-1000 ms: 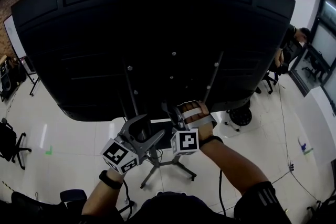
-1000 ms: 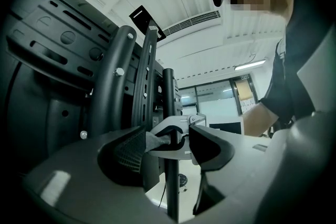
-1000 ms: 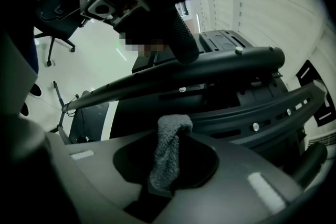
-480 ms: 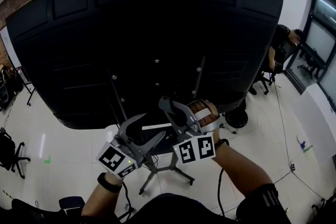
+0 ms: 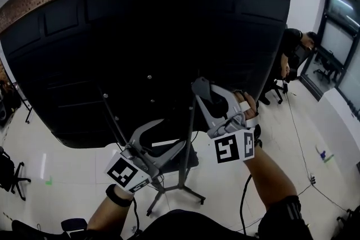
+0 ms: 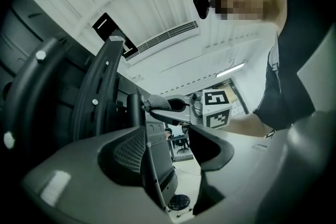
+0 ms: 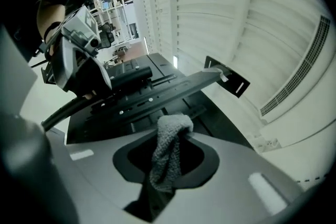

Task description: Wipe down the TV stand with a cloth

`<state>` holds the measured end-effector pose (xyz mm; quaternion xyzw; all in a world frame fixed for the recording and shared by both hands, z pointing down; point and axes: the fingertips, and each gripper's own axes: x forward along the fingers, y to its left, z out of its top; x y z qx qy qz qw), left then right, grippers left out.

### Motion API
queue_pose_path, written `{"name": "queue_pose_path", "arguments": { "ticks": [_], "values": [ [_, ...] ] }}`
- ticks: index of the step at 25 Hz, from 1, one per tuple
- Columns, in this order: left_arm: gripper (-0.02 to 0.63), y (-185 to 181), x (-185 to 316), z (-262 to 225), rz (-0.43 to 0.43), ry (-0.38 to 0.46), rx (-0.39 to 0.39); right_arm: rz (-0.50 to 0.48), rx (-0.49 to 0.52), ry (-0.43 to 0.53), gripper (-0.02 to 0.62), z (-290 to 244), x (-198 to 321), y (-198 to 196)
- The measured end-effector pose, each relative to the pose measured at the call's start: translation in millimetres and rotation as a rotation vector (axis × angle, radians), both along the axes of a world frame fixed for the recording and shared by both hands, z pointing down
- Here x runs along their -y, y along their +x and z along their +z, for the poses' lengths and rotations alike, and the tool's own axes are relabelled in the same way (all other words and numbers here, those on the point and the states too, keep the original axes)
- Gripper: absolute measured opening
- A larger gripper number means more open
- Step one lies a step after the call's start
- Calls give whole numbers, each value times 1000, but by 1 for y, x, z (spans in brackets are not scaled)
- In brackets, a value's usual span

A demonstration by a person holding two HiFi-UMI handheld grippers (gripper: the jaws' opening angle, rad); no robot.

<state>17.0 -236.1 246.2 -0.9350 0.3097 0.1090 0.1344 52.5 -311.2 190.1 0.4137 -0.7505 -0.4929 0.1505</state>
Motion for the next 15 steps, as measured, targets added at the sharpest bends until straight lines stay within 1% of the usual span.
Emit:
{"name": "queue_pose_path", "arguments": {
  "ticks": [5,9,12,15],
  "values": [
    [281,19,7,-5,14,7,8,-9,73,-51,71,-9,26,15],
    [281,32,13,-2,16,-2,16,-14,69,-75,71,-5,49,17],
    [281,39,18,2,17,-13,24,-19,69,-110,71,3,63,23],
    [281,46,24,3,18,-20,27,-5,79,-107,71,0,66,34]
  ]
}}
